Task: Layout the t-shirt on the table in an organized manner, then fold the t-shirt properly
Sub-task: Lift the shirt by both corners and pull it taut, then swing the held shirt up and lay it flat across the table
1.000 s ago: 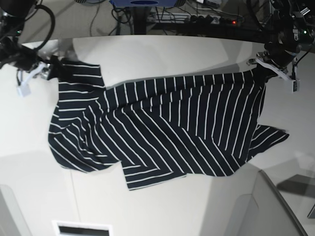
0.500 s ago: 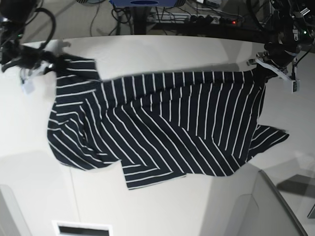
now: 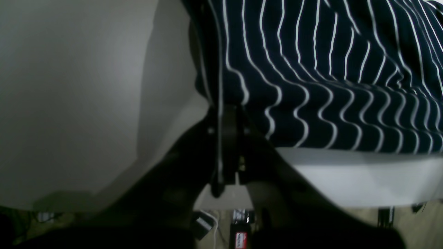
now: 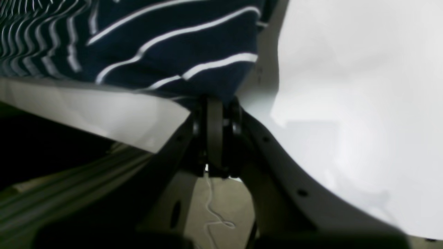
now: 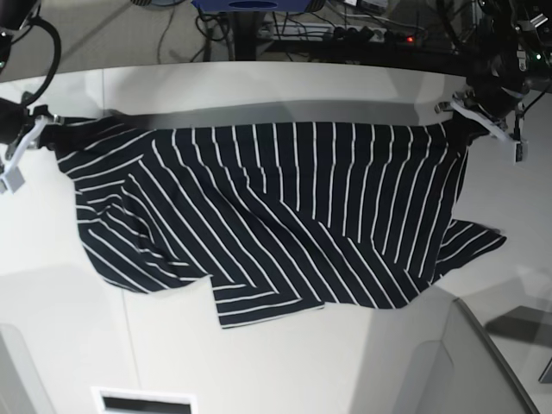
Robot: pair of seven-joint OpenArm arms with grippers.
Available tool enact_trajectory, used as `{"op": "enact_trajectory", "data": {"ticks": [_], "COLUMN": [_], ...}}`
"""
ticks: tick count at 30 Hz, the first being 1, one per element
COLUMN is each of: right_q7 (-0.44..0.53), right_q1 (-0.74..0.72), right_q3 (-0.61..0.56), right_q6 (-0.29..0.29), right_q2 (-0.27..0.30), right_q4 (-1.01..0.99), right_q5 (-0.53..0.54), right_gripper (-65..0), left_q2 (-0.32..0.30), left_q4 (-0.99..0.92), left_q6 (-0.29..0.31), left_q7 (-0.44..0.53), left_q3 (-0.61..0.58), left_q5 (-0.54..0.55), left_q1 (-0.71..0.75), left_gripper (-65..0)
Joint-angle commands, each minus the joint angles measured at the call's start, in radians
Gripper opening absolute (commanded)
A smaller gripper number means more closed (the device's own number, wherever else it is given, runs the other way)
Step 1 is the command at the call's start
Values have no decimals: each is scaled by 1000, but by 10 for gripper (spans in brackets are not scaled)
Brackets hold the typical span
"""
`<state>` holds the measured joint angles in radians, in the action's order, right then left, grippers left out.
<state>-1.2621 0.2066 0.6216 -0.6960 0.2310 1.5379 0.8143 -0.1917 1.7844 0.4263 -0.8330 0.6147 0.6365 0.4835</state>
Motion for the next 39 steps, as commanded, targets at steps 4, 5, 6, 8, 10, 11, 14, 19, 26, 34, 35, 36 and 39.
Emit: {"op": "enact_trajectory", "data": {"ticks": [4, 5, 6, 8, 10, 11, 14, 19, 26, 34, 35, 36, 39], "right_q7": [-9, -9, -9, -9, -20, -21, -41, -43, -37, 32, 54, 69, 100], "right_q1": [50, 52, 52, 41, 9, -3, -57, -144, -307, -503, -525, -546, -614], "right_q3": [-4, -4, -4, -4, -4, -4, -6, -7, -115, -282, -306, -326, -342], "right_q6": [-2, -2, -2, -2, -2, -2, -2, -2, -2, -2, -2, -2, -2], "right_q2": [11, 11, 12, 20, 23, 26, 64, 104, 178, 179, 181, 184, 187], "right_q4": [85, 98, 112, 152, 189, 198, 204, 201, 195, 63, 49, 34, -24], "right_q5": [9, 9, 9, 9, 7, 7, 7, 6, -22, -283, -298, -312, -350], "right_gripper": [-644, -644, -644, -644, -644, -644, -644, -644, -644, -644, -644, -644, -644], "left_q2": [-15, -15, -15, -30, -56, -68, -108, -165, -236, -242, -243, -246, -246], "left_q4": [59, 67, 71, 90, 111, 119, 133, 131, 116, 15, -4, -21, -68], "left_q6": [1, 1, 1, -1, -4, -4, -5, -99, -154, -202, -200, -200, -200], "left_q7": [16, 16, 16, 16, 16, 16, 16, 14, 11, -171, -171, -171, -170], "left_q3": [6, 6, 6, 6, -8, -14, -40, -108, -272, -407, -421, -433, -457], "left_q5": [9, 9, 9, 9, 9, 9, 9, 9, 9, -149, -166, -180, -209], "left_q1": [48, 50, 50, 40, 13, 2, -42, -124, -312, -627, -655, -678, -754], "left_gripper": [-650, -650, -650, -650, -650, -650, -650, -650, -650, -650, -650, -650, -650]}}
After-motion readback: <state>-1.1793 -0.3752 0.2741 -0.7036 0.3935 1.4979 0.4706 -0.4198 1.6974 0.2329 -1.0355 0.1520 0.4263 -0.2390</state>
